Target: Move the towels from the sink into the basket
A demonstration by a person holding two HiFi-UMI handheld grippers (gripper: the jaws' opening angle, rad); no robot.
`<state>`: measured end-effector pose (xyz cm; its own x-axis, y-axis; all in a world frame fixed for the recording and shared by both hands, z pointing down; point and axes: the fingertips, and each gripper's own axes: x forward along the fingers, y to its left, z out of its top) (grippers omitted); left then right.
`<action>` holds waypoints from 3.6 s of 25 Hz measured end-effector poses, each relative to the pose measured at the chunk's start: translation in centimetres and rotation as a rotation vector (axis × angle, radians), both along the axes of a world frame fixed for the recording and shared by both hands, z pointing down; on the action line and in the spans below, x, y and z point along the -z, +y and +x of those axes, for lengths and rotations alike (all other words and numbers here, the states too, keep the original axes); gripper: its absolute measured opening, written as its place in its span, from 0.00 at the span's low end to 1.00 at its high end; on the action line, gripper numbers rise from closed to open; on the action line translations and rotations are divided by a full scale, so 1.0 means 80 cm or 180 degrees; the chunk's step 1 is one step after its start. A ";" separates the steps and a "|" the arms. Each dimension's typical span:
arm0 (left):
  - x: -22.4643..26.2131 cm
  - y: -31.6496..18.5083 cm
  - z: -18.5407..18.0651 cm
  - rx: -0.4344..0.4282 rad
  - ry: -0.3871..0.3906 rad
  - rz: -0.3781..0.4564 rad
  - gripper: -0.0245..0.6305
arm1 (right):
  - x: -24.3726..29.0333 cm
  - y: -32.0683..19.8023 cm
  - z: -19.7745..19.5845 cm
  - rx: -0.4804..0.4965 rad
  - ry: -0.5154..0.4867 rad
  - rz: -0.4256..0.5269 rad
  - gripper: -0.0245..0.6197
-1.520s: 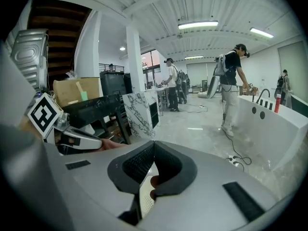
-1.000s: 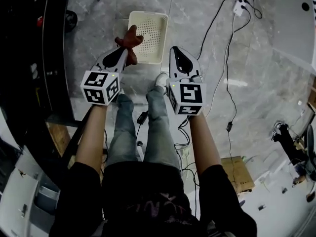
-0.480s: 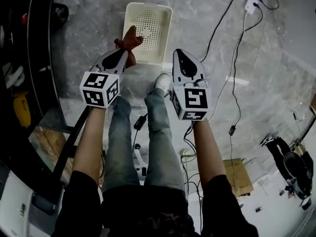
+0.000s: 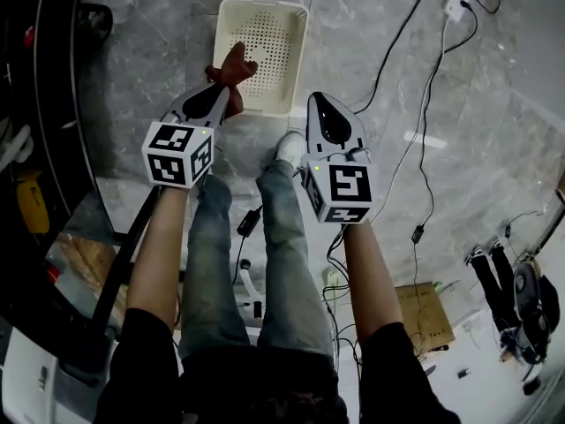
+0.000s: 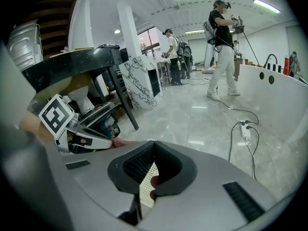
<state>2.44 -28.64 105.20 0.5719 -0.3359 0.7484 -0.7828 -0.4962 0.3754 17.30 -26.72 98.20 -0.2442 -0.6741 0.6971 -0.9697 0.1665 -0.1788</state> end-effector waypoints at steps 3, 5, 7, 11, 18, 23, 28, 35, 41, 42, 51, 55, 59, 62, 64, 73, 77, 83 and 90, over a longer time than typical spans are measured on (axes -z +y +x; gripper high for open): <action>-0.011 0.004 0.008 -0.0040 -0.0028 -0.0018 0.14 | -0.007 0.006 0.009 -0.0013 0.0027 -0.0060 0.06; -0.016 0.007 0.014 -0.0105 -0.0002 -0.0057 0.26 | -0.010 0.007 0.012 -0.0026 0.0040 -0.0083 0.06; -0.021 0.007 0.017 -0.0134 0.0006 -0.0107 0.31 | -0.011 0.005 0.011 -0.0034 0.0036 -0.0092 0.06; -0.028 0.010 0.018 -0.0141 -0.0014 -0.0175 0.35 | -0.010 0.001 0.009 -0.0013 0.0005 -0.0083 0.06; -0.023 0.008 0.018 -0.0126 -0.0018 -0.0152 0.36 | -0.005 -0.001 0.010 -0.0012 0.0007 -0.0077 0.06; -0.007 0.010 0.013 -0.0089 -0.0026 -0.0104 0.36 | 0.008 -0.002 0.005 0.0014 0.0007 -0.0047 0.06; 0.018 0.006 0.007 0.0047 0.0009 -0.0057 0.29 | 0.033 -0.006 -0.003 0.0022 0.0011 0.0020 0.06; 0.072 0.003 0.003 0.0063 0.0029 0.0120 0.16 | 0.079 -0.010 -0.018 0.0000 -0.0027 0.0123 0.06; 0.125 -0.006 -0.011 0.0085 0.0016 0.0308 0.09 | 0.127 -0.019 -0.032 0.0054 -0.0029 0.0247 0.06; 0.133 -0.008 -0.015 0.0096 0.0018 0.0326 0.09 | 0.135 -0.021 -0.033 0.0058 -0.0025 0.0269 0.06; 0.233 -0.009 -0.037 0.0191 0.0024 0.0621 0.06 | 0.220 -0.022 -0.044 0.0051 -0.0010 0.0426 0.06; 0.291 -0.023 -0.042 0.0296 0.0098 0.0846 0.06 | 0.265 -0.030 -0.046 0.0085 0.0029 0.0571 0.06; 0.339 -0.029 -0.048 0.0330 0.0083 0.0998 0.06 | 0.311 -0.033 -0.048 0.0073 0.0036 0.0684 0.06; 0.378 -0.030 -0.055 0.0385 0.0061 0.1117 0.06 | 0.345 -0.029 -0.050 0.0094 0.0033 0.0762 0.06; 0.406 -0.033 -0.061 0.0459 0.0094 0.1207 0.06 | 0.369 -0.028 -0.052 0.0094 0.0026 0.0828 0.06; 0.520 -0.030 -0.068 0.0480 0.0127 0.1536 0.06 | 0.479 -0.024 -0.057 0.0098 0.0046 0.1117 0.06; 0.559 -0.014 -0.073 0.0497 0.0188 0.1621 0.06 | 0.518 -0.014 -0.059 0.0061 0.0023 0.1182 0.06; 0.610 0.003 -0.077 0.0495 0.0212 0.1773 0.06 | 0.558 0.004 -0.052 -0.0007 0.0027 0.1250 0.06; 0.662 0.013 -0.086 0.0564 0.0276 0.1941 0.06 | 0.598 0.026 -0.046 -0.0071 0.0020 0.1362 0.06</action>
